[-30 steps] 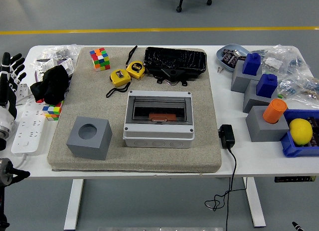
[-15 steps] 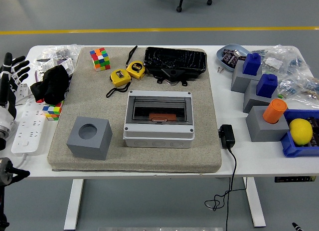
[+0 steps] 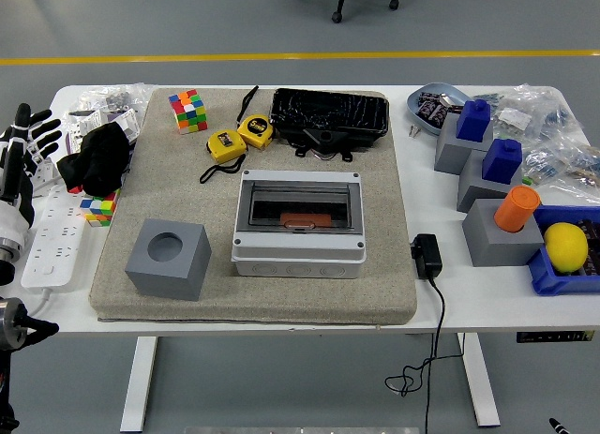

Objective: Fetch the battery,place it into the box,close the lid of the box

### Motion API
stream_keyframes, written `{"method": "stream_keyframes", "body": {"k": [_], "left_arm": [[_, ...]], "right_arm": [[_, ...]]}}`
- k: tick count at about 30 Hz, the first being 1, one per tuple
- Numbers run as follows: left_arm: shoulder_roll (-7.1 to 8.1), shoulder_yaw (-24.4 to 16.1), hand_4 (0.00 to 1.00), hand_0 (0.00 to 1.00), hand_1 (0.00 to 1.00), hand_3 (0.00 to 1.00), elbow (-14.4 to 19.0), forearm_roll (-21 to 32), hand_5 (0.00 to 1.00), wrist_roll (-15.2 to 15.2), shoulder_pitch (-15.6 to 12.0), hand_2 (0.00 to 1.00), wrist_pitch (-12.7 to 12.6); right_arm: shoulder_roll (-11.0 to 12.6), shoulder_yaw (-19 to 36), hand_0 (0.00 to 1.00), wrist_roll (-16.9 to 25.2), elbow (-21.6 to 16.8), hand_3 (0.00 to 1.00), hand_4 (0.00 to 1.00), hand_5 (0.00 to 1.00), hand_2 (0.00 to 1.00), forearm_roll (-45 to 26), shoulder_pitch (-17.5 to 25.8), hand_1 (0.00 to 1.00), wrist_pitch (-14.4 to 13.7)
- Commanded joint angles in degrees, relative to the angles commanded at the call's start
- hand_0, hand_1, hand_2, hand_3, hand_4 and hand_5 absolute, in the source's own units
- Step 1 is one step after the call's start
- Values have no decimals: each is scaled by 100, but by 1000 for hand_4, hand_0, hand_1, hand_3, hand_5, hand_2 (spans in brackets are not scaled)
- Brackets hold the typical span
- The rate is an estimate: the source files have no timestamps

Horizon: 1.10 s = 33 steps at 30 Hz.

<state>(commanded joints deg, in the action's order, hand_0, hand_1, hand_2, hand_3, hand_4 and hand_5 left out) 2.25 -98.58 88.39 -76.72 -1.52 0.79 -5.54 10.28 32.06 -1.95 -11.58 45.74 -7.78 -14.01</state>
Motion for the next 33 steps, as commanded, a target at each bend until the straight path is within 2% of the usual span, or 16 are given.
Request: {"method": "stream_keyframes", "body": {"k": [33], "left_arm": [[-41,-8,998,774,759,721,8,-20,887,-36,6,732,-64]], "right_arm": [[2,66,827,-66,-17,819,998,998,784,66,-2,792,11]]}}
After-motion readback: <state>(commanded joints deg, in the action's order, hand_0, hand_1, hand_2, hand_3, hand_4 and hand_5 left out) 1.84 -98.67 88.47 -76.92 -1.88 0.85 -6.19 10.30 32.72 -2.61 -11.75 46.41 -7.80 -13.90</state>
